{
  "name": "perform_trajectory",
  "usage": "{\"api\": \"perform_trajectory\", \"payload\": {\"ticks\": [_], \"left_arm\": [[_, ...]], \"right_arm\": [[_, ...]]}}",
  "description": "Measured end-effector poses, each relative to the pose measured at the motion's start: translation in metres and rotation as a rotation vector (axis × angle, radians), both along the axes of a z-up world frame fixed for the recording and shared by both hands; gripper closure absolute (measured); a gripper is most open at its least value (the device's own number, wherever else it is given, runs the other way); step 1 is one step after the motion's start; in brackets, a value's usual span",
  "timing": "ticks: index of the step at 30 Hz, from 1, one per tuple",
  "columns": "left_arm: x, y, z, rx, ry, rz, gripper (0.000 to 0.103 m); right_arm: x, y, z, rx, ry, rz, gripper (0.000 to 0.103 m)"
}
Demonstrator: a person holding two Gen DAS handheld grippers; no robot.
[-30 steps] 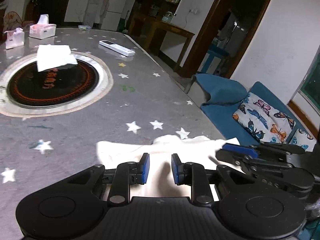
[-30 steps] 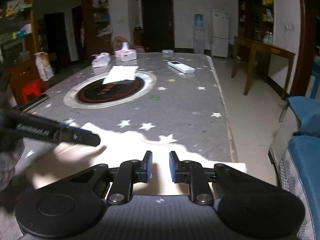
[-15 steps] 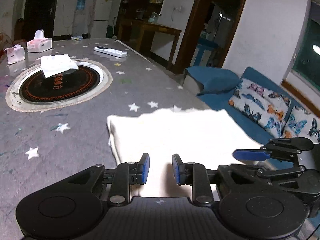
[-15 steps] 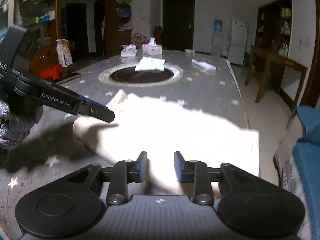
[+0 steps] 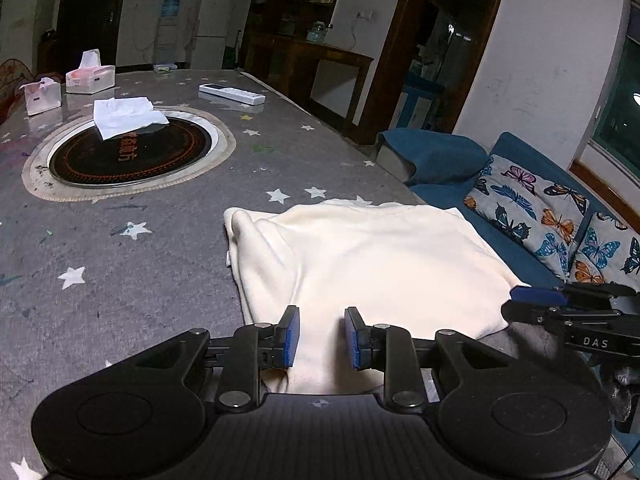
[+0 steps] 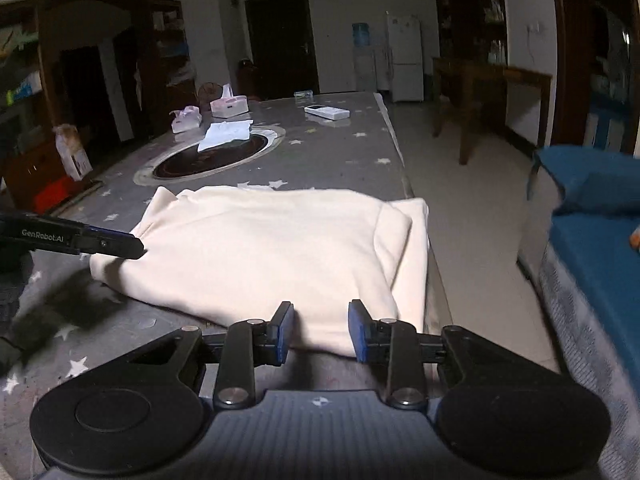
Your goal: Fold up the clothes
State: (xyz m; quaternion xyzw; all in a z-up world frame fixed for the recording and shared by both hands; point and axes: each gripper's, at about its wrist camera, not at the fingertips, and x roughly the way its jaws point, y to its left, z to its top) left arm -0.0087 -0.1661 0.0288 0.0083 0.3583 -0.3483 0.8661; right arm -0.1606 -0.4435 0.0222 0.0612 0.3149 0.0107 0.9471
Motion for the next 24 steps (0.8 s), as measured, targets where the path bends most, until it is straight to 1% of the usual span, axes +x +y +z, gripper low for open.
{"api": "perform_trajectory", "payload": {"ticks": [4,6,9,12,17,21,24], "left_arm": [[-0.007,0.005,0.007,-0.01,-0.016,0.003,0.075],[-0.009,0.007,0.007,-0.008,-0.022,-0.001,0.075],[-0.008,0.011,0.001,-0.004,-0.011,0.007,0.075],[-0.01,0.013,0.002,-0.017,-0.007,0.014,0.074],[-0.015,0.015,0.004,-0.025,-0.014,0.019,0.074],[-0.016,0.019,0.002,-0.022,-0.013,0.026,0.074],[-0.018,0.022,0.004,-0.026,-0.016,0.03,0.073]], "right_arm": [[-0.008,0.0,0.008,-0.006,-0.031,-0.008,0.073],[-0.006,-0.001,0.009,-0.011,-0.033,-0.012,0.073],[-0.001,-0.003,0.001,-0.027,-0.001,-0.02,0.073],[-0.003,0.002,0.005,-0.039,-0.012,-0.016,0.073],[0.006,0.024,0.015,-0.074,-0.048,0.055,0.073],[0.016,0.045,0.007,-0.121,-0.034,0.107,0.073],[0.02,0.049,0.001,-0.136,-0.01,0.107,0.073]]}}
